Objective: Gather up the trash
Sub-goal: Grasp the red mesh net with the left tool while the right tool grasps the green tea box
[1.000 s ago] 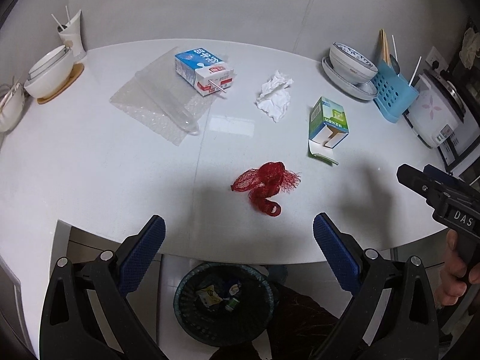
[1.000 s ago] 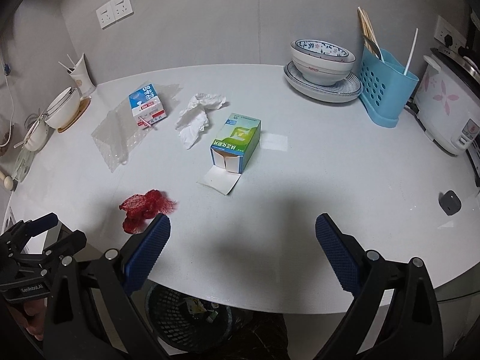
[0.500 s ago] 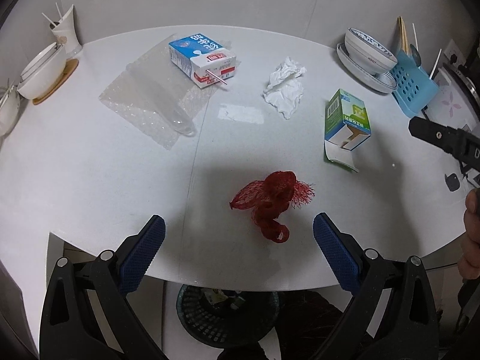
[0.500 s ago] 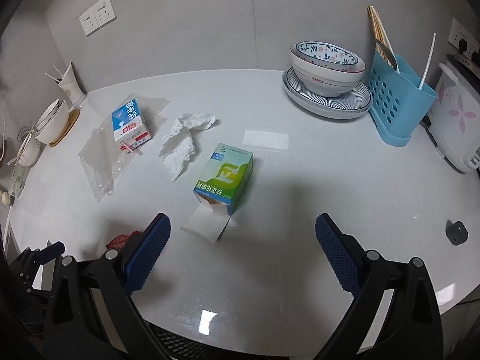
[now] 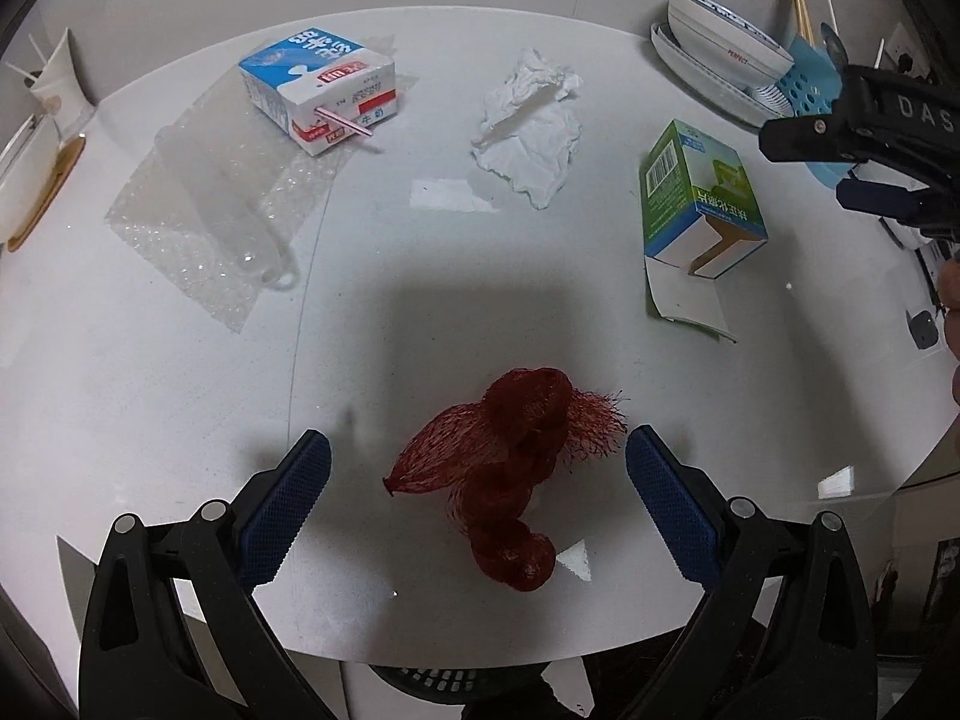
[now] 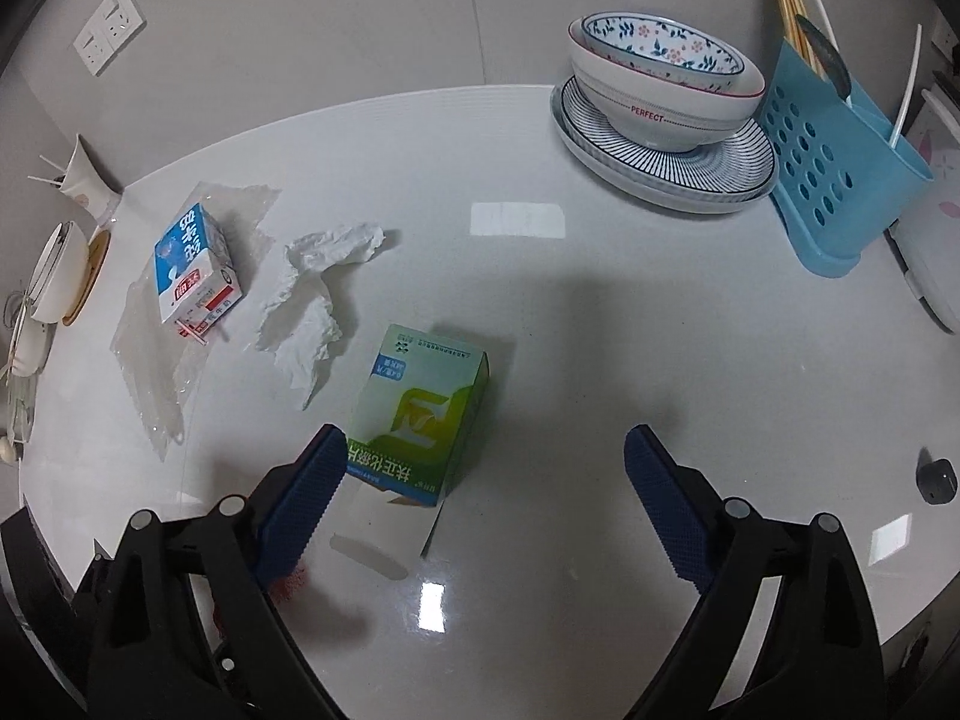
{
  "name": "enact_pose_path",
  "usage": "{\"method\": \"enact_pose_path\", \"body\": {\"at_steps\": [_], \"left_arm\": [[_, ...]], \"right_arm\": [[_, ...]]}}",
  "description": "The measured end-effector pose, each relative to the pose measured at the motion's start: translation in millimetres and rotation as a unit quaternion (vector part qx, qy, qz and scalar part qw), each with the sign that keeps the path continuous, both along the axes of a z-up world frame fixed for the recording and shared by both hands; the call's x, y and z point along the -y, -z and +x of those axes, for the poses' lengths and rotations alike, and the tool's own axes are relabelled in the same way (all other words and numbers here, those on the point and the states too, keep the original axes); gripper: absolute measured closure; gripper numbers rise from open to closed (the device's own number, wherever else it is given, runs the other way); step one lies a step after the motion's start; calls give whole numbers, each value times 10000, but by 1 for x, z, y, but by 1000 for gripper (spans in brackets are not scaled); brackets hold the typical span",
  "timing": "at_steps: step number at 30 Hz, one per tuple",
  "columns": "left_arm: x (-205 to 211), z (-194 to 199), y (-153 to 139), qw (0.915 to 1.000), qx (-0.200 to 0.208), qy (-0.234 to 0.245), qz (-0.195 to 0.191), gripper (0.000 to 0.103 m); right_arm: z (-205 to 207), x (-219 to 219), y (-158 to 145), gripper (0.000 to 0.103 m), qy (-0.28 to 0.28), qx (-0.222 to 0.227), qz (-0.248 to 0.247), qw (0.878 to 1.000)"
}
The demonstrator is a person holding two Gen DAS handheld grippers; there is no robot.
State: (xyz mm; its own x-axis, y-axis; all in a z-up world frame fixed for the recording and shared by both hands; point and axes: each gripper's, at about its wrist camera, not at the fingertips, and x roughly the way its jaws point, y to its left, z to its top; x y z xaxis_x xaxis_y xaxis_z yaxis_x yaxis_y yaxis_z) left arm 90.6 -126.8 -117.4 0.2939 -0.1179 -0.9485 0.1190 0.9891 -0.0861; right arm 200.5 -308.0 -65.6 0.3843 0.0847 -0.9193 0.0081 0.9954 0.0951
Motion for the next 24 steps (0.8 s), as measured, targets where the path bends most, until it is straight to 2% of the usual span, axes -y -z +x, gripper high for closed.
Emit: {"method": "enact_pose_path", "body": {"at_steps": [4,9,14,16,20,24], "left_arm": [[0,5,5,10000,-43,61,-21,8],[5,10,10,9999,-78,137,42,18],[13,13,15,9995,-145,243,124,41],[15,12,17,9994,-107,237,207,45],[15,13,19,9994,-115,139,297,59],[8,18,21,9992,-160,-45,353,79]], "right_arm": [[13,-5,5,16,43,-151,101,9998],[27,-11,14,18,171,-407,150,9989],[34,-15,21,22,311,-602,186,9975],[34,-18,24,24,300,-651,142,9973],[36,-21,33,31,319,-817,98,9961],[38,-25,41,39,326,-922,174,9951]]}}
